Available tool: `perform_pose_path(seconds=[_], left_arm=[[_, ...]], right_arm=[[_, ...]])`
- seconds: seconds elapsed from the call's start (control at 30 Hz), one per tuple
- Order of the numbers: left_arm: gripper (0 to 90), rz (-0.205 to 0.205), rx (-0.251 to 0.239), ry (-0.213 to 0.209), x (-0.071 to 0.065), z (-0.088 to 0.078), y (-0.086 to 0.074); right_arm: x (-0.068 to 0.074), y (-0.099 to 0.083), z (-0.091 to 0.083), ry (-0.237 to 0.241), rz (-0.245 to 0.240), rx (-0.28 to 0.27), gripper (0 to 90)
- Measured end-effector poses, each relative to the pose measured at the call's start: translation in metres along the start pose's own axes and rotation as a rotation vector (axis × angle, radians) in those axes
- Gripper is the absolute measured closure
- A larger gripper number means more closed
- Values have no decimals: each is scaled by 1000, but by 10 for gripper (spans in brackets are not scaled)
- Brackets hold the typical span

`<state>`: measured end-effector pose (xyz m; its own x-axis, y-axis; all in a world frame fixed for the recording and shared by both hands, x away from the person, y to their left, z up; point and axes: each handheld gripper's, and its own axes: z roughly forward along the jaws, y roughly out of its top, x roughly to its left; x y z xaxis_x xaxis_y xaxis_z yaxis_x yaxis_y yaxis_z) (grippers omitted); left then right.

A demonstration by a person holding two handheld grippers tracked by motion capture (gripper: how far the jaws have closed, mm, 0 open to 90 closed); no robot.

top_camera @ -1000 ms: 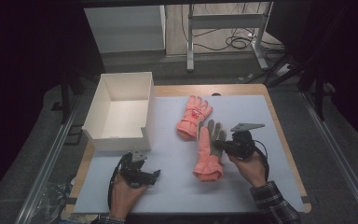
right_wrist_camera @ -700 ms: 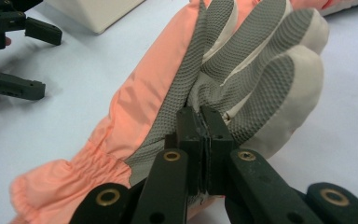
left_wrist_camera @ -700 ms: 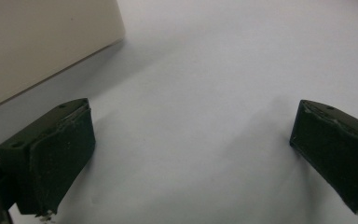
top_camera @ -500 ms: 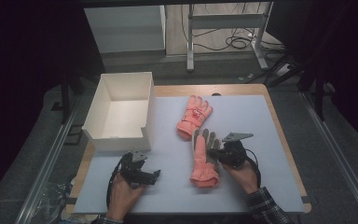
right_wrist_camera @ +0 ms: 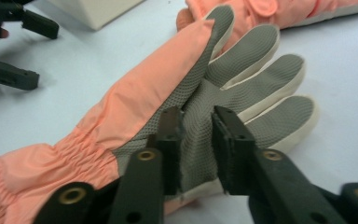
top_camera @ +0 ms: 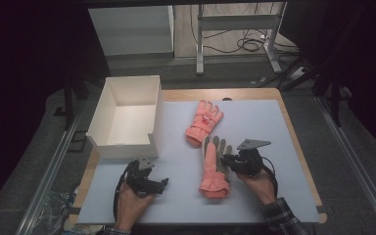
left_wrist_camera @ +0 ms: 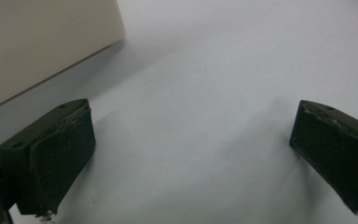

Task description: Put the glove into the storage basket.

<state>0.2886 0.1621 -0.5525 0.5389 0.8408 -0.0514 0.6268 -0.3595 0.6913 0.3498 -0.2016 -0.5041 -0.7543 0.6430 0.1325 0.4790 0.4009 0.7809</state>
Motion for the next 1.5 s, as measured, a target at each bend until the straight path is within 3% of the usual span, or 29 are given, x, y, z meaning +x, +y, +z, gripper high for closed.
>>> perform_pose_path(seconds=[0.17, 0.47, 0.73, 1.03, 1.23, 1.5], left_arm=[[0, -1, -2, 0, 0, 0, 0], [0, -9, 4, -2, 0, 0, 0], [74, -34, 6, 17, -2, -2, 5], [103, -23, -5, -35, -13, -2, 30], [121, -2, -33, -67, -22, -2, 50], [118, 33, -56, -76, -33, 3, 81]], right_arm=[[-1, 1, -12, -38, -24, -3, 639], [-13, -13, -38, -176, -55, 23, 457], [-24, -29, -51, -259, -27, 49, 360], [-42, -55, -62, -312, 49, 68, 286], [-49, -65, -61, -345, 51, 106, 252], [-50, -69, -61, -339, 49, 85, 225]])
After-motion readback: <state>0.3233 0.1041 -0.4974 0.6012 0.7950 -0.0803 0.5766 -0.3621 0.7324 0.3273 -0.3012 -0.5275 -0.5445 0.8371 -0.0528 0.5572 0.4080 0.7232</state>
